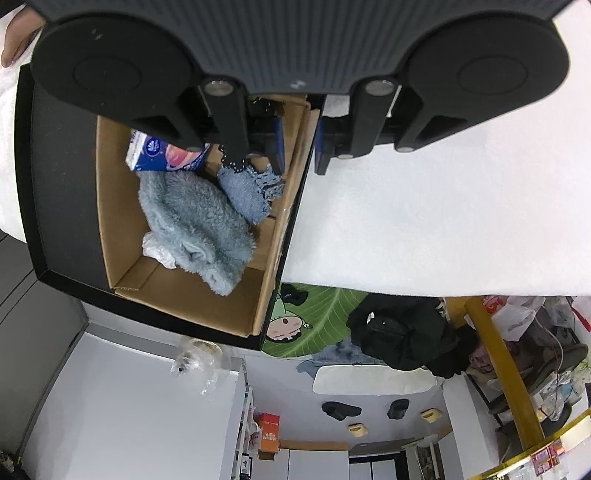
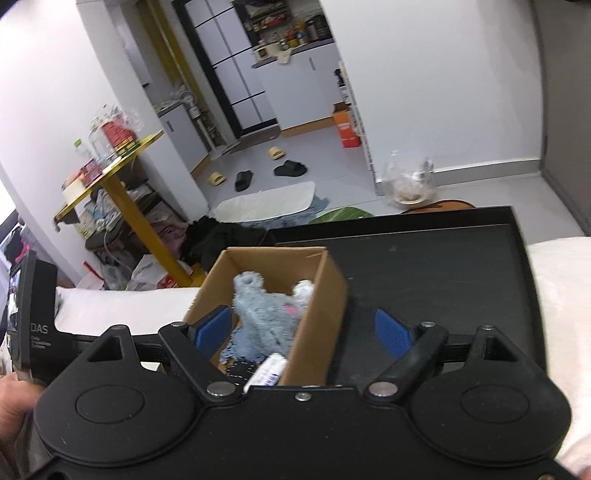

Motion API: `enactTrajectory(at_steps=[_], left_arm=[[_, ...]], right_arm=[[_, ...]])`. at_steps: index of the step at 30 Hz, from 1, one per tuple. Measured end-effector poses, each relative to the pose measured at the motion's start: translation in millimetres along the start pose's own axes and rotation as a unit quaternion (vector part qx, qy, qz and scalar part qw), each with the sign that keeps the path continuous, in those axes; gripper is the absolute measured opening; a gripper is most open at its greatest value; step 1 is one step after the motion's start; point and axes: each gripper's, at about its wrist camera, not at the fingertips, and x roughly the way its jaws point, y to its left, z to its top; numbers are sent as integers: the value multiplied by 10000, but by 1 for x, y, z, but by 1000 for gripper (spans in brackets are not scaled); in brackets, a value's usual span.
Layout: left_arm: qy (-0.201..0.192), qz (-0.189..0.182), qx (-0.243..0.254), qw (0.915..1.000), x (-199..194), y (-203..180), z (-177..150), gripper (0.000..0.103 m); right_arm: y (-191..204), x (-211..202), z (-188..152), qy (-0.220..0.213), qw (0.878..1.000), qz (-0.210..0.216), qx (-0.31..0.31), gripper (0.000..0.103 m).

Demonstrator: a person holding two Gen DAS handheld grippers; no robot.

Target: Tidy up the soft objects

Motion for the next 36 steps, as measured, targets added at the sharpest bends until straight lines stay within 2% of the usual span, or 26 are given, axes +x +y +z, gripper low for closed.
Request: enactTrajectory(at_steps=[3, 6, 13, 17, 19, 26, 36], left_arm=[[-111, 48, 35, 9999, -12, -4, -2, 24], [-233, 28, 144, 9996, -26, -10, -5, 37], [-598, -208, 245, 9977, -67, -25, -7, 59], [-776, -289, 423, 9957, -90, -36, -9, 71], [-832, -349, 455, 9949, -101, -40, -11, 75], [-984, -521, 528, 9924, -137, -52, -22, 86], [-1176, -722, 668, 9882, -178, -64, -45, 91]], right_arm=[[-4, -11, -2, -49, 9999, -84, 29, 85], [-3, -23, -2, -125, 9998, -165, 5, 88], [4, -45, -2, -181, 9992, -348, -59, 93], [5, -59, 1, -209, 9990, -389, 40, 100], [4, -69, 0, -262, 9988, -404, 132, 103], [-2, -99, 0, -410, 9966, -609, 372, 103], [0, -134, -8, -535, 9927, -965, 491, 103]])
